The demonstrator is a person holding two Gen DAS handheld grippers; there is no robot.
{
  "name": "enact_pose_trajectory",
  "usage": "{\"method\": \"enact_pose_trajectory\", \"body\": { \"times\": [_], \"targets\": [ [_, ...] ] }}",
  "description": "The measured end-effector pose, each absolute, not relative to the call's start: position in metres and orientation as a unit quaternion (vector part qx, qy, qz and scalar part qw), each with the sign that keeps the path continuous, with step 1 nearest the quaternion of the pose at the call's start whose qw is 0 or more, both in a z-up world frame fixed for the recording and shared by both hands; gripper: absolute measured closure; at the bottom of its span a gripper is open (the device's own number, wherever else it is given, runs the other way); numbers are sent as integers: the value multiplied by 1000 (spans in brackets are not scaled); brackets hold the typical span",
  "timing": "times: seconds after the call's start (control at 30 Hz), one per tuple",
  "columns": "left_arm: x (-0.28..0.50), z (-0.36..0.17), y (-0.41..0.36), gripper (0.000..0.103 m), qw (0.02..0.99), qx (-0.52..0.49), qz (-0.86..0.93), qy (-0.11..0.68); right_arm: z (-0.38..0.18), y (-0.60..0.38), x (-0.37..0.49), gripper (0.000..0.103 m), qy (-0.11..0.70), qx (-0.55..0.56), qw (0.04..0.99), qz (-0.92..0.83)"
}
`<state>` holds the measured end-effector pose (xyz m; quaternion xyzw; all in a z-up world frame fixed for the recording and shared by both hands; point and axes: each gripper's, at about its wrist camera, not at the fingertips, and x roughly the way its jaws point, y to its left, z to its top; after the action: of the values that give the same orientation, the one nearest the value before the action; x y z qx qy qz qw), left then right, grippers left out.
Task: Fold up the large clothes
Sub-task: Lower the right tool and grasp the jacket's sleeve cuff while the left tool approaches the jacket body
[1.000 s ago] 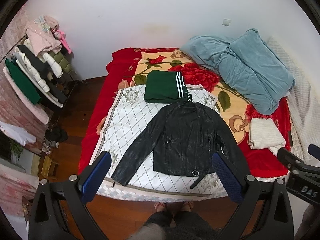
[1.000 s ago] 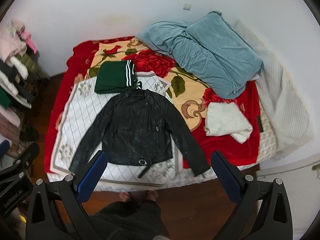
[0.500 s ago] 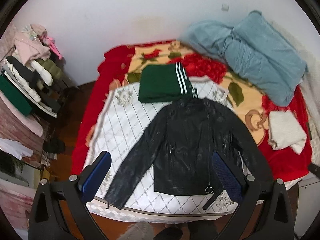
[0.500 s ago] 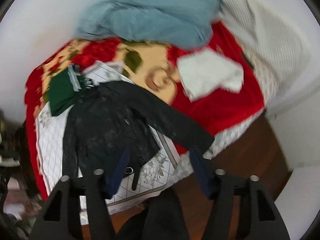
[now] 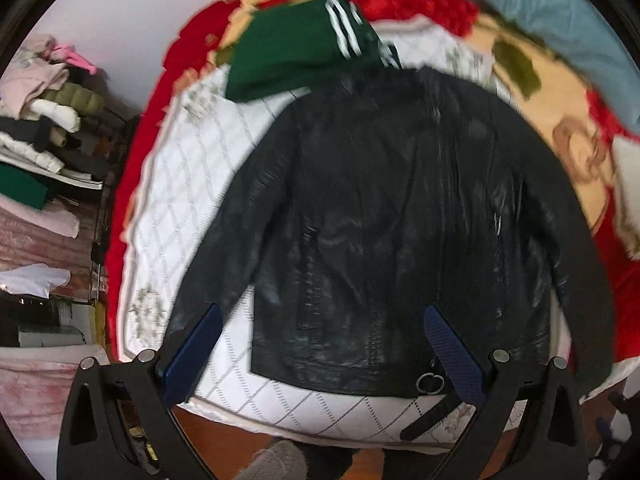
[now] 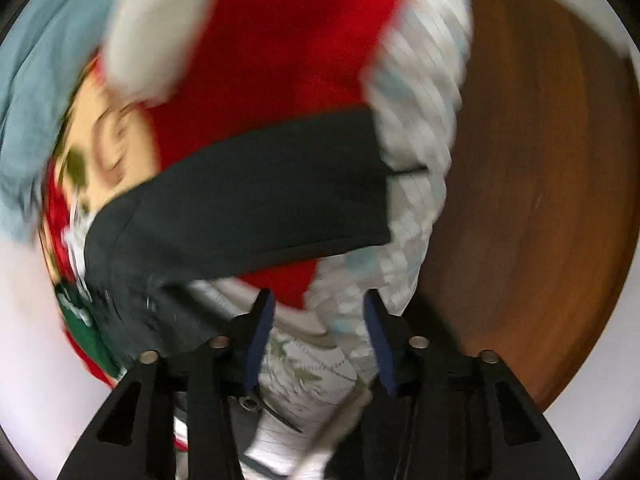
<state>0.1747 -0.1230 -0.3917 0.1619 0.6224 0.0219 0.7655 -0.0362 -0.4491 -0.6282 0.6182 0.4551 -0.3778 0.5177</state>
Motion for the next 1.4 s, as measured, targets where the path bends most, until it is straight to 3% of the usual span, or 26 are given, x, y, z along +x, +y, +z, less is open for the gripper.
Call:
{"method": "enact_pose_trajectory", "body": {
  "times": [0.03,0.23,0.37,0.4,0.43,0.47,0.63,0.77,0.87,0.93,1.03,1.07,1.1,1.13,1.4],
  "targets": [
    [176,-406,-129,0,760,163,18,628,-653,-452,-50,38,437,649,501,-371],
    [182,-469,-165,0,738,182,-6,649,-744,-437,-65,38,341,758,459,-314],
    [185,-491,-189,0,734,189,-30,651,-757,-427,-59,41,242,787,481,-301],
    [184,-493,-192,0,734,190,-36,651,-753,-426,-57,54,218,786,490,-309],
    [182,-494,-195,0,734,191,-41,650,-743,-425,-54,81,207,774,503,-325],
    [180,-496,-199,0,734,191,-47,649,-732,-426,-50,94,204,760,517,-338],
    [171,-510,-217,0,730,193,-70,651,-671,-431,-23,96,183,694,588,-373],
    [166,-525,-223,0,721,195,-75,661,-676,-454,-12,92,216,676,597,-373],
    [169,-530,-225,0,721,193,-74,662,-704,-464,-25,80,189,718,563,-364],
    [174,-532,-225,0,724,194,-74,658,-715,-464,-32,64,178,725,556,-366],
    [184,-535,-220,0,728,194,-71,654,-719,-470,-25,61,168,720,559,-375],
    [186,-535,-220,0,729,193,-70,653,-717,-472,-20,64,167,714,563,-380],
    [190,-535,-218,0,730,192,-67,652,-711,-472,-15,84,168,703,567,-396],
    [192,-535,-215,0,732,190,-65,652,-704,-473,-10,92,169,691,572,-409],
    [229,-519,-182,0,751,175,-42,635,-572,-460,49,96,225,543,674,-447]
  ]
}}
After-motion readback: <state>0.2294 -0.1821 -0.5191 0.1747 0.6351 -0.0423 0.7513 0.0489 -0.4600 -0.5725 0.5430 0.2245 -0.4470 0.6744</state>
